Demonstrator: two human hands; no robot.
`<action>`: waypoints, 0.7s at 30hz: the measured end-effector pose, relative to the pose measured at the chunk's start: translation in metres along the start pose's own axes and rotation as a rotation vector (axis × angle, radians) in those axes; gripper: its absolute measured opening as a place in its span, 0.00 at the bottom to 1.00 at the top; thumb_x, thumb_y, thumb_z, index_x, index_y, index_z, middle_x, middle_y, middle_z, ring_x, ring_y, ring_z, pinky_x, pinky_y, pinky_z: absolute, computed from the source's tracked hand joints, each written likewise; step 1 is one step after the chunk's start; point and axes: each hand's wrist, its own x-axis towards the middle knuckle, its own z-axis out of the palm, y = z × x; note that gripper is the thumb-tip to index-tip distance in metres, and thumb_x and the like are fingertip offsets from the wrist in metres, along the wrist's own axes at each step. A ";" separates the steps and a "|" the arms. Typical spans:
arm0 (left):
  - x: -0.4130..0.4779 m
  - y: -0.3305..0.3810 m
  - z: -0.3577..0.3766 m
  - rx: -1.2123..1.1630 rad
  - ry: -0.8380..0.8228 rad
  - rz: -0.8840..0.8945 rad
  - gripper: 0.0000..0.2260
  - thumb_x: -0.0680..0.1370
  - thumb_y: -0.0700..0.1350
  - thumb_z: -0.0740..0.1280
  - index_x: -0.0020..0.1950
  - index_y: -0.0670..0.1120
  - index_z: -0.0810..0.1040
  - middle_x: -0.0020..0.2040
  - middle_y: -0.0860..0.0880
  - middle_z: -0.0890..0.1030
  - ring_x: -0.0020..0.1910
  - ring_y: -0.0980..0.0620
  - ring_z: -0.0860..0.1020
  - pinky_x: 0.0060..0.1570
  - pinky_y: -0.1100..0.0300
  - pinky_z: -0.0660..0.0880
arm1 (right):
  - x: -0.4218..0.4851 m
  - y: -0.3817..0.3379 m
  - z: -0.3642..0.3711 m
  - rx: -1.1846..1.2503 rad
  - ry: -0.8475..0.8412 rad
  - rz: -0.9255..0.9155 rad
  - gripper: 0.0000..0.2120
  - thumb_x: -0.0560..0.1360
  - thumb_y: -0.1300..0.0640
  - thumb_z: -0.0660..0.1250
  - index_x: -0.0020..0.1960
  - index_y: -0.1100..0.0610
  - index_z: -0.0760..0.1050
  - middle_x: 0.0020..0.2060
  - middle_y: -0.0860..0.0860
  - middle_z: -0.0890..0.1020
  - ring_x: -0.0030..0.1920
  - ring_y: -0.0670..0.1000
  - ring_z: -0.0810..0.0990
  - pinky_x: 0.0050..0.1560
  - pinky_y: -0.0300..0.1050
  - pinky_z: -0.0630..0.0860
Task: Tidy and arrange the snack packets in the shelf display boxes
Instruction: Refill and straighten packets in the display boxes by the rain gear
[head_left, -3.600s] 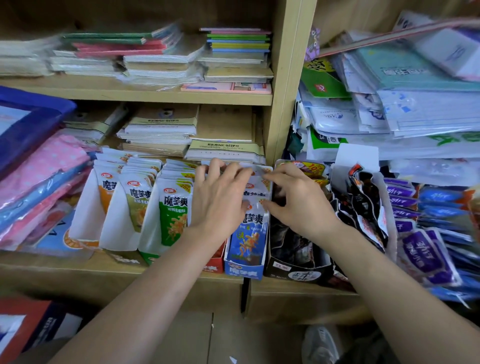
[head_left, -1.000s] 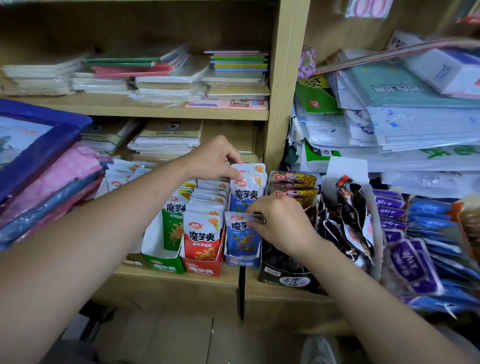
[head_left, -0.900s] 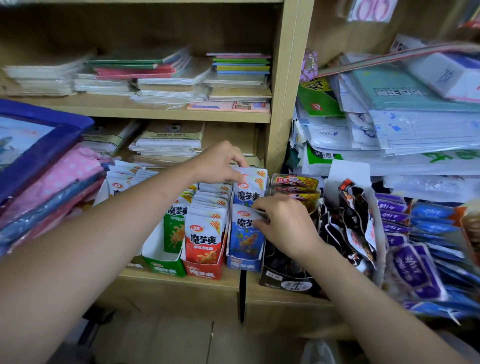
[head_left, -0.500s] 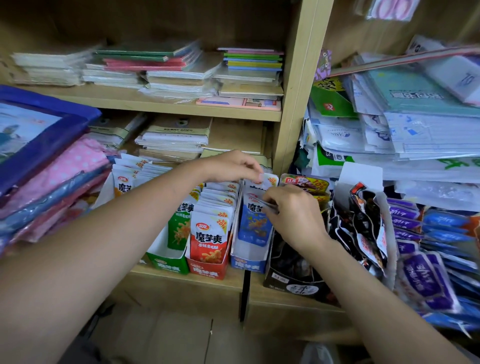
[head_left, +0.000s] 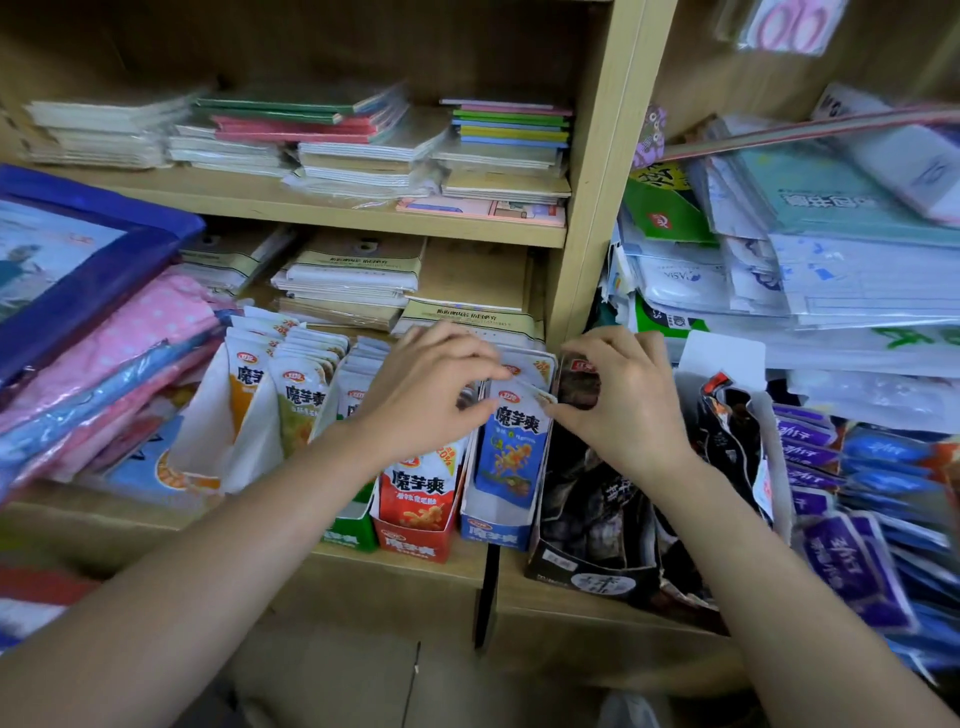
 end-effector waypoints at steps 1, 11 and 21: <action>-0.002 0.004 0.001 0.035 0.005 -0.009 0.17 0.77 0.58 0.69 0.66 0.58 0.80 0.63 0.59 0.80 0.65 0.54 0.70 0.63 0.49 0.65 | 0.005 0.002 -0.001 -0.020 -0.023 0.019 0.28 0.64 0.45 0.81 0.61 0.52 0.80 0.56 0.48 0.80 0.58 0.58 0.71 0.52 0.46 0.63; 0.029 0.021 0.000 0.176 -0.064 -0.115 0.18 0.75 0.62 0.70 0.64 0.61 0.80 0.58 0.57 0.78 0.60 0.50 0.70 0.59 0.52 0.63 | 0.025 0.003 0.014 0.060 -0.093 0.109 0.18 0.66 0.47 0.80 0.53 0.50 0.83 0.50 0.48 0.83 0.55 0.57 0.74 0.50 0.52 0.73; 0.047 0.024 0.016 0.212 -0.032 -0.263 0.12 0.73 0.64 0.73 0.39 0.57 0.85 0.49 0.56 0.75 0.55 0.49 0.71 0.54 0.53 0.65 | 0.019 0.012 0.017 0.113 -0.096 0.068 0.17 0.69 0.45 0.78 0.55 0.48 0.83 0.49 0.47 0.83 0.54 0.55 0.73 0.53 0.56 0.73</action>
